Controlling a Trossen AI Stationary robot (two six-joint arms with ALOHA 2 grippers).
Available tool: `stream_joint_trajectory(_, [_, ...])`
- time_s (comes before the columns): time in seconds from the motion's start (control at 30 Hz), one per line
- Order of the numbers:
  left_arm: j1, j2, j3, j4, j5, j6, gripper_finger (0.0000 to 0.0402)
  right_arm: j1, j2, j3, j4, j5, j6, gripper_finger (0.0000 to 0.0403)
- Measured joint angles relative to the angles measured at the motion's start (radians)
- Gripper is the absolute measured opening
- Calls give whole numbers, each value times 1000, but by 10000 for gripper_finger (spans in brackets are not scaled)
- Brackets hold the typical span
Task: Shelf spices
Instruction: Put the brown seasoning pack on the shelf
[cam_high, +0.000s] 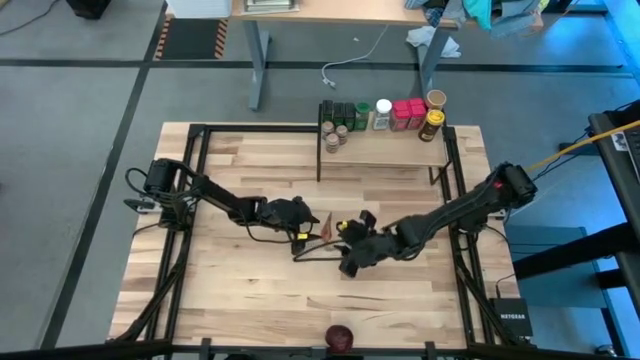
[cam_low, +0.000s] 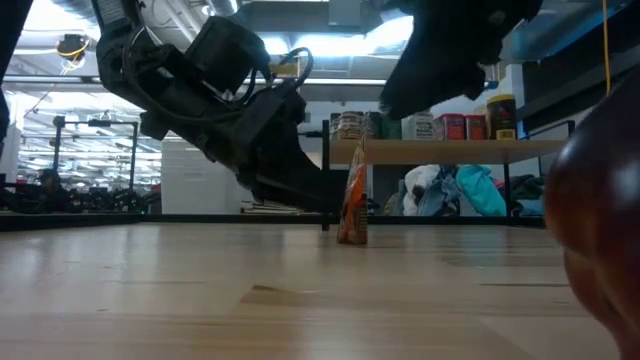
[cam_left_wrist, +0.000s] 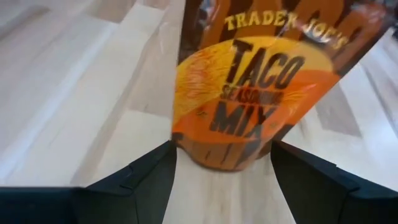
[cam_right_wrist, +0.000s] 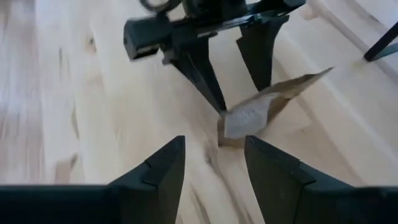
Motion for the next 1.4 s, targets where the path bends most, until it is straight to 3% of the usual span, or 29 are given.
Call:
stream_joint_trajectory(0.23, [23, -2, 0, -6, 0, 39, 255, -1, 100, 0, 73, 58, 170, 172])
stream_joint_trajectory(0.4, [35, -2, 0, -10, -1, 39, 255, -1, 124, 0, 155, 67, 167, 172])
stream_joint_trajectory(0.53, [33, -3, 0, -10, -1, 38, 255, -1, 124, 0, 141, 177, 160, 172])
stream_joint_trajectory(0.8, [32, -3, 0, -13, -1, 29, 255, -2, 124, 0, 100, 281, 116, 168])
stream_joint_trajectory(0.97, [31, -3, 0, -18, -1, 27, 255, -2, 130, 0, 110, 291, 53, 123])
stream_joint_trajectory(1.17, [31, -3, 0, -20, -1, 16, 255, -2, 140, 0, 107, 308, -19, 18])
stream_joint_trajectory(1.4, [31, -3, 0, -23, 4, 12, 255, -2, 92, 0, 51, 359, -154, 5])
